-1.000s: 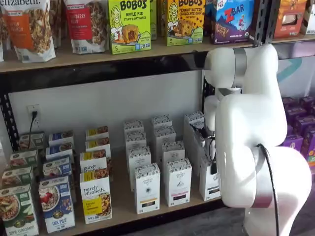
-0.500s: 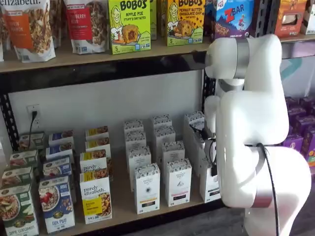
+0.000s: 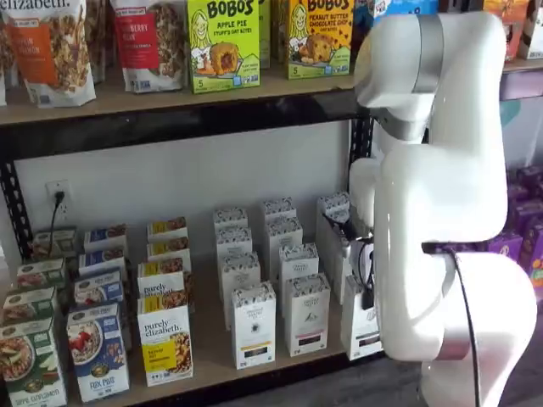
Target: Pick up the white box with a green strip in the middle, on the bottom shelf, the sixth box from the left
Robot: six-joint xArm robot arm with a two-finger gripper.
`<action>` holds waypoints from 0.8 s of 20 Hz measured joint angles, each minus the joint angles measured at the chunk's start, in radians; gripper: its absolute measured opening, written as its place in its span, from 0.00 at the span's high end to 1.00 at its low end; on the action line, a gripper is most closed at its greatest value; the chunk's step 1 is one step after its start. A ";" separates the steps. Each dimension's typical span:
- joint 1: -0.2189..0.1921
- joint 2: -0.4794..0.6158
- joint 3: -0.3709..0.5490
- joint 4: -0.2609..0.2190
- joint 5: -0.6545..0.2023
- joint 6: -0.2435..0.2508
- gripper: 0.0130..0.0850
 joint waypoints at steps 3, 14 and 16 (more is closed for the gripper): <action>0.031 -0.118 0.126 0.056 0.006 -0.021 0.50; 0.121 -0.538 0.431 0.240 0.085 -0.105 0.50; 0.130 -0.593 0.453 0.235 0.115 -0.093 0.50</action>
